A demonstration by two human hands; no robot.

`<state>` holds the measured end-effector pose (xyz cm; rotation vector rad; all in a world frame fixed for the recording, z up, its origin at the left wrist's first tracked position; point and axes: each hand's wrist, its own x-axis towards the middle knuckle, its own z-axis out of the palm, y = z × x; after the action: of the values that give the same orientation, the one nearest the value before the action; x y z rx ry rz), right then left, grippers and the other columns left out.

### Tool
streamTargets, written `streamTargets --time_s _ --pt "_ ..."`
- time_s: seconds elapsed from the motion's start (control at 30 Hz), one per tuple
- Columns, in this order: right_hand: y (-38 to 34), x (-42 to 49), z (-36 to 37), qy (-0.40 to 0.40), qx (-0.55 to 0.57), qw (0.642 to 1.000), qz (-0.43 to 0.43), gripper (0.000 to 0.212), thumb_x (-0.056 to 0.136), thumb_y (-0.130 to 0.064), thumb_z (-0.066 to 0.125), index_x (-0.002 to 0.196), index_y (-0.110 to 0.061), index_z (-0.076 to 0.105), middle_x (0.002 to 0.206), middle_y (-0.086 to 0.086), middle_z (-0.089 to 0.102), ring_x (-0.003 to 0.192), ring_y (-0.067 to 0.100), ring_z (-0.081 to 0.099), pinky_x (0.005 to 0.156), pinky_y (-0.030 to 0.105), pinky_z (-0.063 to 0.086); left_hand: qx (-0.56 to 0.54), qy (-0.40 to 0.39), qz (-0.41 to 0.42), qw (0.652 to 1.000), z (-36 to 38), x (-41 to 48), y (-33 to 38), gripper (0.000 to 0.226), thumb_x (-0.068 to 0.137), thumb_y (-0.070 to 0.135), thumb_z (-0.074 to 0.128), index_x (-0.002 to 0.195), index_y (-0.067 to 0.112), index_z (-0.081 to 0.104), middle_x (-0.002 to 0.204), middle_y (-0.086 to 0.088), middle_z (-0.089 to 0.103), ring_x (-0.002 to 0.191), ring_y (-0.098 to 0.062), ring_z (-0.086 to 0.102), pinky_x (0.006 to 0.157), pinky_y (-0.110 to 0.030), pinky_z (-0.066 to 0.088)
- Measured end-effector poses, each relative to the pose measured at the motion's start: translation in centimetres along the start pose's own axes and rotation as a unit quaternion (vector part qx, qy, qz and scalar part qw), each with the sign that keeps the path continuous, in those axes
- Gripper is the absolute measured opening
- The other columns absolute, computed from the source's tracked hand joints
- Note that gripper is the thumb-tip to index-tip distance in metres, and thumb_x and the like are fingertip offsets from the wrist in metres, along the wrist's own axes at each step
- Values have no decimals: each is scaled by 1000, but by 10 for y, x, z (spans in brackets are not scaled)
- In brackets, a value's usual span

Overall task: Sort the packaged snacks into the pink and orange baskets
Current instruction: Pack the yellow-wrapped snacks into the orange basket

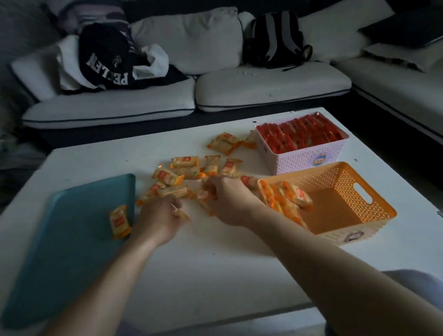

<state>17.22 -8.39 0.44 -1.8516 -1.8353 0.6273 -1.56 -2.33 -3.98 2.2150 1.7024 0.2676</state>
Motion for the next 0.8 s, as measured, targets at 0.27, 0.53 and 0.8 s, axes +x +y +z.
streamTargets --time_s 0.27,0.53,0.8 --pt "18 52 66 -100 -228 946 208 89 95 -31 60 160 -5 3 160 23 21 146 44 25 112 53 37 50 -43 -16 998 -21 7 -79 82 74 56 80 145 34 47 149 -2 46 137 -27 46 113 -38 37" --pt "21 50 64 16 -311 928 205 75 97 -25 49 157 1 12 142 21 49 128 38 51 100 46 45 39 -32 -8 999 7 26 -79 27 89 47 71 112 33 68 126 4 54 119 -21 55 90 -33 46" --pt "-1 70 77 32 -167 984 49 43 100 -38 42 135 -14 47 130 17 50 110 40 59 80 44 53 -24 -9 -68 997 21 36 -65 36 93 34 70 123 22 55 129 -4 53 115 -28 58 86 -35 46"
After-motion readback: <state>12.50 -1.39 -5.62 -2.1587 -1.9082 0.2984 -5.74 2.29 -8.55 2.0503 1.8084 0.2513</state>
